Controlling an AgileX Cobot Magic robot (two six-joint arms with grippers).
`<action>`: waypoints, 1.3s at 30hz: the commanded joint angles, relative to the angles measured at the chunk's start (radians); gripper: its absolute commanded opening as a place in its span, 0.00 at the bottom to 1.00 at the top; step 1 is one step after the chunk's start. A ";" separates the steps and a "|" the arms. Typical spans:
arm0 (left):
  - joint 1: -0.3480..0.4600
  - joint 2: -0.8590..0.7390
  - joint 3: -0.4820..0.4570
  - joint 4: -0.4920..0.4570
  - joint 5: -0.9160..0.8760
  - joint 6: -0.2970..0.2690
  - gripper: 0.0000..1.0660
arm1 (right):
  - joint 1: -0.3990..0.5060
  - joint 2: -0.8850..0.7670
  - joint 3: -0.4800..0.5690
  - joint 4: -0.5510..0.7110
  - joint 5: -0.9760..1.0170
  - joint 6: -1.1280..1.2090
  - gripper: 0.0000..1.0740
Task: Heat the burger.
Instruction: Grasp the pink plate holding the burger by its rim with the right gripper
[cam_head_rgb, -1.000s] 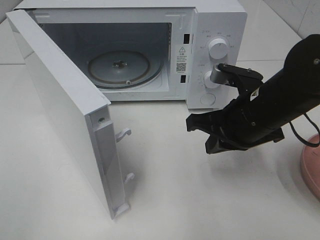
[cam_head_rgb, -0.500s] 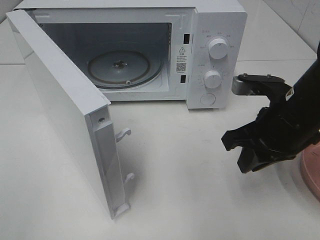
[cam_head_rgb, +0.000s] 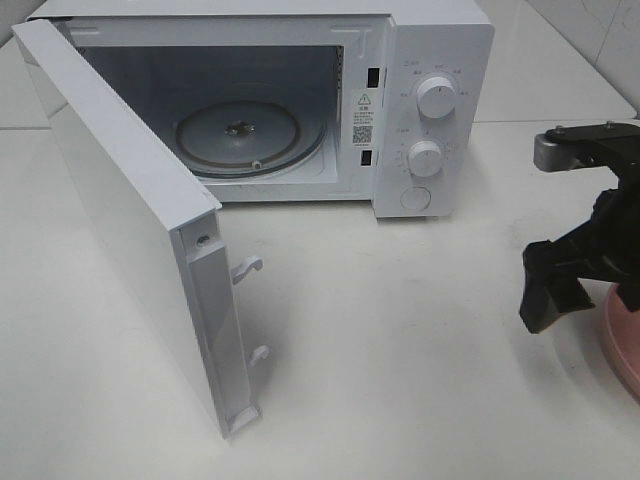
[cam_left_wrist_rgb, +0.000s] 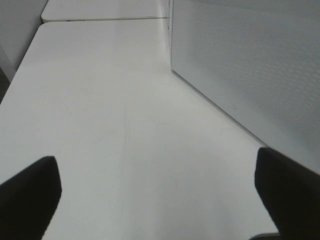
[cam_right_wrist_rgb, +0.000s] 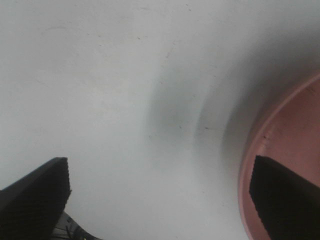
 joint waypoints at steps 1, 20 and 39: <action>0.001 -0.010 0.000 -0.007 -0.009 0.000 0.92 | -0.034 -0.007 -0.006 -0.057 0.040 0.037 0.92; 0.001 -0.010 0.000 -0.007 -0.009 0.000 0.92 | -0.110 0.127 -0.005 -0.148 -0.040 0.089 0.88; 0.001 -0.010 0.000 -0.007 -0.009 0.000 0.92 | -0.110 0.287 0.060 -0.182 -0.214 0.101 0.83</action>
